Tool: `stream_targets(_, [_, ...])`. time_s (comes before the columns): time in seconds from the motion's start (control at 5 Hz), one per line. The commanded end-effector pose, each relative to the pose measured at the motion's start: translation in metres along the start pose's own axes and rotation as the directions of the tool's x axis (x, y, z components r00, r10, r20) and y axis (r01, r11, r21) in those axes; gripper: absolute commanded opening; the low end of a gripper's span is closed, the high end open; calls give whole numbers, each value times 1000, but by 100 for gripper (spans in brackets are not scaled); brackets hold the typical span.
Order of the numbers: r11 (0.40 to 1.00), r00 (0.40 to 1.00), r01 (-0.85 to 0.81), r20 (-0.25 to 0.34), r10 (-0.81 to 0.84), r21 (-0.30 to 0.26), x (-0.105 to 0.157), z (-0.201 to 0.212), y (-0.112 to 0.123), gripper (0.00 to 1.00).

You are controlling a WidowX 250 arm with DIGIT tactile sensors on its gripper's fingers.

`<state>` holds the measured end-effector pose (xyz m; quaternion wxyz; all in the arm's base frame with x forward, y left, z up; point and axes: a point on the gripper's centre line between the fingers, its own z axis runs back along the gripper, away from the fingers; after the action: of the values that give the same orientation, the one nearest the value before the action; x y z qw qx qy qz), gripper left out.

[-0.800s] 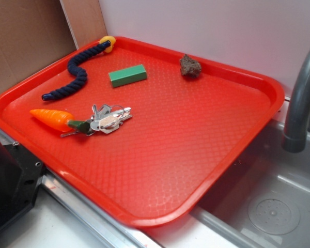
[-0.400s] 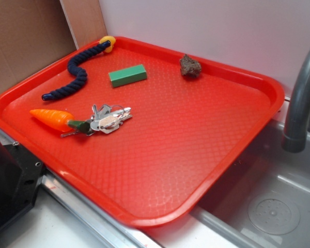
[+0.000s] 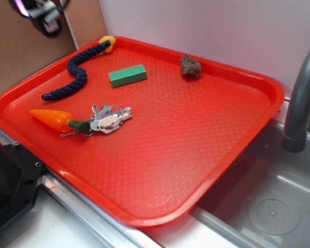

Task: Grab the blue rope.

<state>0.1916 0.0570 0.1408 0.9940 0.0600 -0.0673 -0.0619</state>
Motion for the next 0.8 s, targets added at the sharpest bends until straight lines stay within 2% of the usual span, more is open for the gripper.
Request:
stream_targets(0.0, [998, 996, 35, -86, -30, 53, 1, -61, 33, 100])
stream_targets(0.2, [1000, 993, 25, -115, -24, 14, -11, -92, 41, 100])
stream_targets(0.6, [998, 987, 48, -151, -52, -34, -16, -131, 31, 100])
